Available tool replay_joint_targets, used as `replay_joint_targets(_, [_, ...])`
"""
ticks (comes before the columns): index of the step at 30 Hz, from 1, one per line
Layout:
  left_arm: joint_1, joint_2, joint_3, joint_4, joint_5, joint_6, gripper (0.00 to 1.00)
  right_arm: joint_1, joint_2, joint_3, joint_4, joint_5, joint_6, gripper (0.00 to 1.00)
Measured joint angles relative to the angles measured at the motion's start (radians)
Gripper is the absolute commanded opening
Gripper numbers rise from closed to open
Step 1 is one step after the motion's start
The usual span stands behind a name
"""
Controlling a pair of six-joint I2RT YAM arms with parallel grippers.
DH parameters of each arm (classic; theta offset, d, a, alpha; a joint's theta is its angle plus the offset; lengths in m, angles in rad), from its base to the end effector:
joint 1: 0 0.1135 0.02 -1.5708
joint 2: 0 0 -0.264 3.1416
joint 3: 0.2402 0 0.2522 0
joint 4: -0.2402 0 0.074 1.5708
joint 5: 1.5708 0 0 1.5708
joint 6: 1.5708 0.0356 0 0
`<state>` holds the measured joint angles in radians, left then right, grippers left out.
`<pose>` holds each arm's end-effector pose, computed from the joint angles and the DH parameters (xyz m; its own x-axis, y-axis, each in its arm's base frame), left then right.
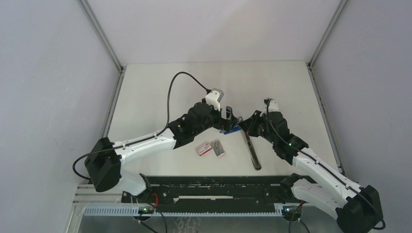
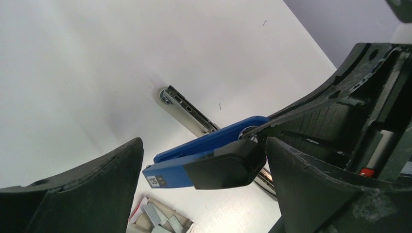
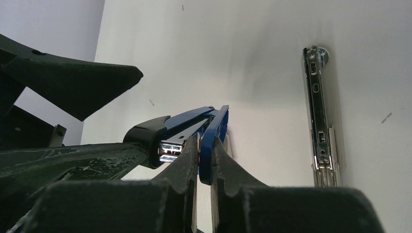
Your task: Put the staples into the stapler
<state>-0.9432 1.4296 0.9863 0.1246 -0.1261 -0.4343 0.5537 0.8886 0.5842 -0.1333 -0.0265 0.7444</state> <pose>0.1996 -0.2675 0.2897 -0.4753 -0.0557 -0.8781 0.5874 0.7229 -0.3638 0.1734 0.1083 0.2558 -0.6351 0.4036 -0.6585 -0.1574 0.7671 0.6219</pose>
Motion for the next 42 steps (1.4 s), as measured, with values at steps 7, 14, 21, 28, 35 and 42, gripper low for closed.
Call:
replay_joint_targets(7, [0.004,0.0,0.0,-0.011,0.006,-0.002,0.93,-0.018,-0.019,0.0,-0.016,-0.001,-0.005,0.0])
replay_joint_targets(14, [0.04,-0.026,-0.035,0.009,0.029,-0.027,0.92,-0.047,-0.047,0.0,-0.058,-0.021,-0.011,0.0])
replay_joint_targets(21, [0.123,-0.112,-0.159,-0.048,0.0,-0.026,0.91,-0.128,-0.105,0.0,-0.065,-0.066,-0.009,0.0])
replay_joint_targets(28, [0.106,-0.125,-0.134,-0.083,0.03,-0.007,0.94,-0.104,-0.094,0.0,-0.066,-0.04,-0.014,0.0])
replay_joint_targets(35, [0.006,-0.061,0.043,-0.033,0.081,-0.008,0.95,-0.022,-0.038,0.0,-0.065,0.026,-0.026,0.0])
replay_joint_targets(42, [-0.01,0.077,0.117,-0.055,0.103,-0.009,0.92,0.011,-0.024,0.011,-0.068,0.072,-0.037,0.0])
